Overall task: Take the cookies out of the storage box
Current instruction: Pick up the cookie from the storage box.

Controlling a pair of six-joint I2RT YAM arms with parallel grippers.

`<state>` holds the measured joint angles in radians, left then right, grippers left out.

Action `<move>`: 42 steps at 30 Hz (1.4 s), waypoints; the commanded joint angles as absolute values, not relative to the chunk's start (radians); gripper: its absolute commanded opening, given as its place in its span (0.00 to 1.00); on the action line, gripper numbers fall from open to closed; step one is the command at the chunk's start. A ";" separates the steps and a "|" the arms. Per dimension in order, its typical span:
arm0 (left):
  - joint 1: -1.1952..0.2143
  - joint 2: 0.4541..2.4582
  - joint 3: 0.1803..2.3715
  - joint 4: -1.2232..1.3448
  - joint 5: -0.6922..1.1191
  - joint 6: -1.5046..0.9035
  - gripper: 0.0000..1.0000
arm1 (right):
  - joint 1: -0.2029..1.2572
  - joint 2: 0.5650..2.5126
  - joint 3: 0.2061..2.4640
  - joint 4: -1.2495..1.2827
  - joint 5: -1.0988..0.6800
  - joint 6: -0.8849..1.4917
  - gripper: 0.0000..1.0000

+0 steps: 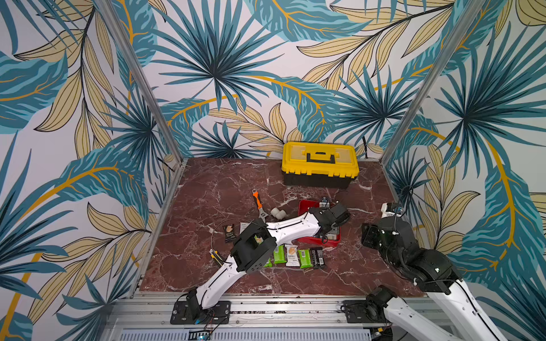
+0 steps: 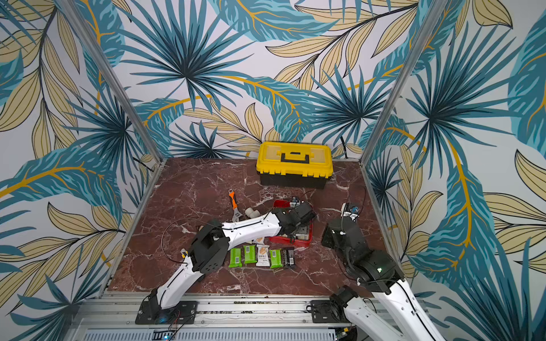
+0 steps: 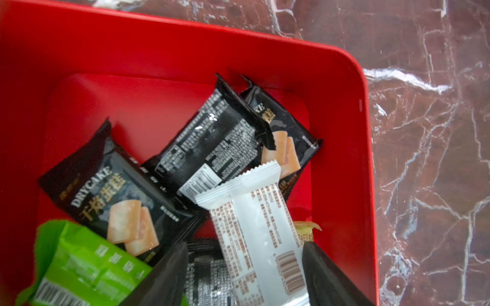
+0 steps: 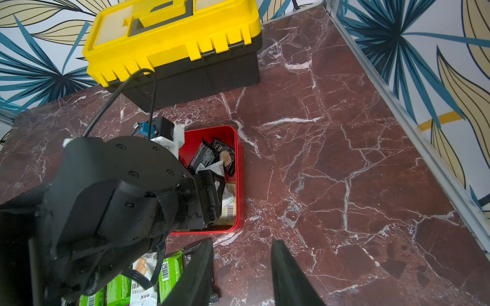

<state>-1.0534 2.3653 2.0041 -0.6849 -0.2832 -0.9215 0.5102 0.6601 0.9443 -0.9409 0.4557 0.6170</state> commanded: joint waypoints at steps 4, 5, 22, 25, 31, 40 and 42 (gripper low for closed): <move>-1.057 2.381 2.068 -0.667 -0.291 -0.980 0.72 | 0.507 0.647 0.926 -0.951 0.454 0.619 0.41; -1.058 2.381 2.069 -0.652 -0.274 -0.981 0.72 | 0.508 0.647 0.924 -0.953 0.454 0.619 0.41; -1.058 2.478 2.135 -0.742 -0.302 -1.023 0.61 | 0.508 0.640 0.922 -0.957 0.454 0.618 0.41; -1.058 2.477 2.146 -0.741 -0.309 -1.010 0.56 | 0.508 0.640 0.922 -0.957 0.454 0.617 0.41; -1.060 2.463 2.165 -0.730 -0.322 -0.973 0.48 | 0.508 0.639 0.922 -0.959 0.451 0.617 0.41; -1.064 2.426 2.166 -0.716 -0.332 -0.936 0.44 | 0.508 0.647 0.924 -0.959 0.449 0.617 0.41; -1.062 2.413 2.164 -0.716 -0.338 -0.929 0.44 | 0.507 0.647 0.926 -0.959 0.448 0.617 0.41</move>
<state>-1.0588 2.4615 2.1300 -0.7219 -0.3115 -0.9550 0.5102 0.6491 0.9421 -0.9409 0.4511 0.6170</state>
